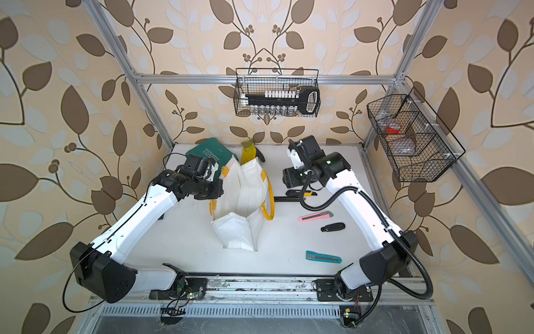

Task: Place the art knife into the pouch
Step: Move the utility knife at the center of the board.

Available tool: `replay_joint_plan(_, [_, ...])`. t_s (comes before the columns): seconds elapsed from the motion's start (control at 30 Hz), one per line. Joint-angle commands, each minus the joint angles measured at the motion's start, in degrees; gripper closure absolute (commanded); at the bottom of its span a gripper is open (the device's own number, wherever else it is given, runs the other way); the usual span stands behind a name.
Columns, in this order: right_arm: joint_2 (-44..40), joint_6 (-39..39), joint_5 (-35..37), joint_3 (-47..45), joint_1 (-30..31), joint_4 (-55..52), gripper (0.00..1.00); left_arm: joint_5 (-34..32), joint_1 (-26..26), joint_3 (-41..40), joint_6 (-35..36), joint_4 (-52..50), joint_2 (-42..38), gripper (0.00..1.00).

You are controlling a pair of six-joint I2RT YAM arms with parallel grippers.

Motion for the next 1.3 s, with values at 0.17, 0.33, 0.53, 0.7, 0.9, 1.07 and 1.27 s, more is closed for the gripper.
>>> replay_joint_plan(0.17, [-13.1,14.8,-1.3,-23.9,-0.2,-3.5,0.29,-1.5,-0.7,3.1,2.9,-0.9,-0.8,1.0])
replay_joint_plan(0.33, [-23.4,26.6,-3.0,-39.6,-0.1,0.9,0.29,-1.5,-0.7,1.9,3.5,-0.2,-0.7,1.0])
replay_joint_plan(0.53, [-30.5,37.3,-0.5,-48.7,0.1,1.5,0.28,-1.1,-0.7,1.9,4.3,0.2,-0.7,1.0])
replay_joint_plan(0.7, [-35.5,46.1,-2.2,-54.6,0.2,4.8,0.23,-1.3,-0.7,1.1,4.3,0.5,-1.1,1.0])
replay_joint_plan(0.9, [-37.8,56.9,-6.4,-61.2,0.2,11.9,0.21,-0.7,-0.7,0.1,4.2,0.9,-1.3,1.0])
replay_joint_plan(1.07, [-37.1,57.6,-4.7,-60.4,0.2,11.0,0.21,-0.7,-0.7,-0.3,4.2,1.0,-1.7,1.0])
replay_joint_plan(1.27, [-36.1,58.3,-4.1,-60.8,0.1,10.6,0.21,-0.7,-0.7,-0.4,4.2,1.0,-1.6,1.0])
